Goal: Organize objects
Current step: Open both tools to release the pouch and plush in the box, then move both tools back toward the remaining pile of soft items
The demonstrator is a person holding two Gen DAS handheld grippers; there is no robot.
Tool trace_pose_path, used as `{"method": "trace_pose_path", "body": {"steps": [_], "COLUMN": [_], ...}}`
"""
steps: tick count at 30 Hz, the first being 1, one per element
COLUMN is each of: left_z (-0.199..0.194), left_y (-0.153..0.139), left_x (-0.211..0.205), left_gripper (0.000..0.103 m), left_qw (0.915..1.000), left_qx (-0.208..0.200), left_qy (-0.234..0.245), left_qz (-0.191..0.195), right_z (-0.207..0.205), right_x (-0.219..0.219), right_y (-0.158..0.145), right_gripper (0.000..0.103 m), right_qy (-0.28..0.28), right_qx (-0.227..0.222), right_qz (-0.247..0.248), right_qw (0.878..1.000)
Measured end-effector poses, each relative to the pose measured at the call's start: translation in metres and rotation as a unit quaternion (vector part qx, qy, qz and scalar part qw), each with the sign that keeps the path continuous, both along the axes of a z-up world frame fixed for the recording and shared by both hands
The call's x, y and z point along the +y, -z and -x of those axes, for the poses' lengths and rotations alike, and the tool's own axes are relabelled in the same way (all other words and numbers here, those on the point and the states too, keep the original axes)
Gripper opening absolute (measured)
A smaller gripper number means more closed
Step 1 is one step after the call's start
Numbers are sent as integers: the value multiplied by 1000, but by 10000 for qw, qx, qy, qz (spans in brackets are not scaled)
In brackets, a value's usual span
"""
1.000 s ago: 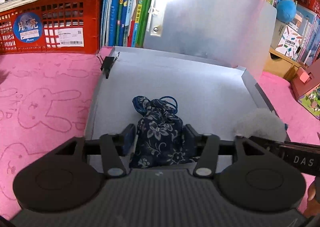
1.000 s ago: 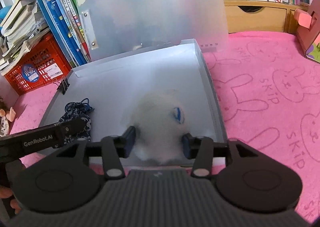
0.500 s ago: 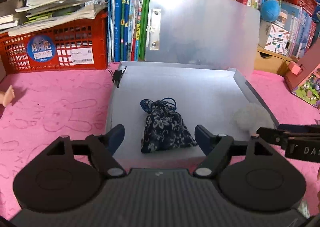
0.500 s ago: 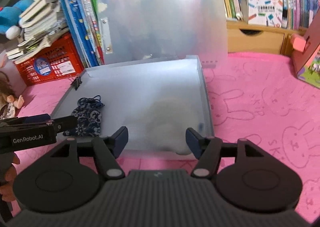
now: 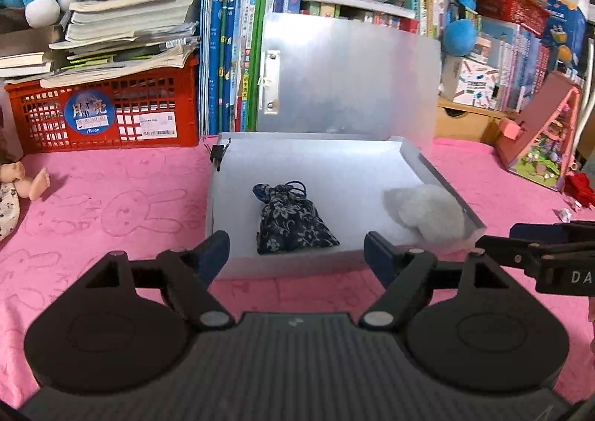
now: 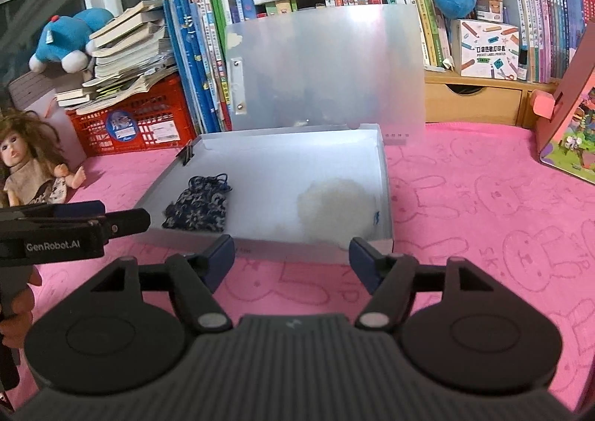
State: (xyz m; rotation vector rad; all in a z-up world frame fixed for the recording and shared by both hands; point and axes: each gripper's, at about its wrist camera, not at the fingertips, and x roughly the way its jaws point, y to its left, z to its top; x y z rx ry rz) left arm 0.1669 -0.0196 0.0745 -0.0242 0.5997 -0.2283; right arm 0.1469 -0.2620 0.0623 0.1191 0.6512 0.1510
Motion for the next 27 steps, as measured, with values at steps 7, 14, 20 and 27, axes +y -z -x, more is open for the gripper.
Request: {"method": "trace_pose_path", "body": {"steps": [7, 14, 20, 27], "left_z": [31, 55, 78, 98], "left_y": [0, 4, 10, 25], "left_x": [1, 5, 10, 19], "left_gripper": [84, 84, 84, 86], "left_qw": [9999, 9997, 9992, 9992], "left_qx": [-91, -145, -333, -259], "left_qy": [107, 155, 140, 284], "left_qz": [-71, -121, -182, -121], "right_z": [23, 38, 53, 68], "right_x": [3, 4, 1, -1], "right_y": [3, 8, 15, 28], "right_gripper": [80, 80, 83, 87], "right_qy": [-23, 20, 53, 40], "right_qx": [-102, -146, -224, -234], "right_qz": [201, 291, 440, 626], "right_qw": [9997, 9995, 9988, 9978]}}
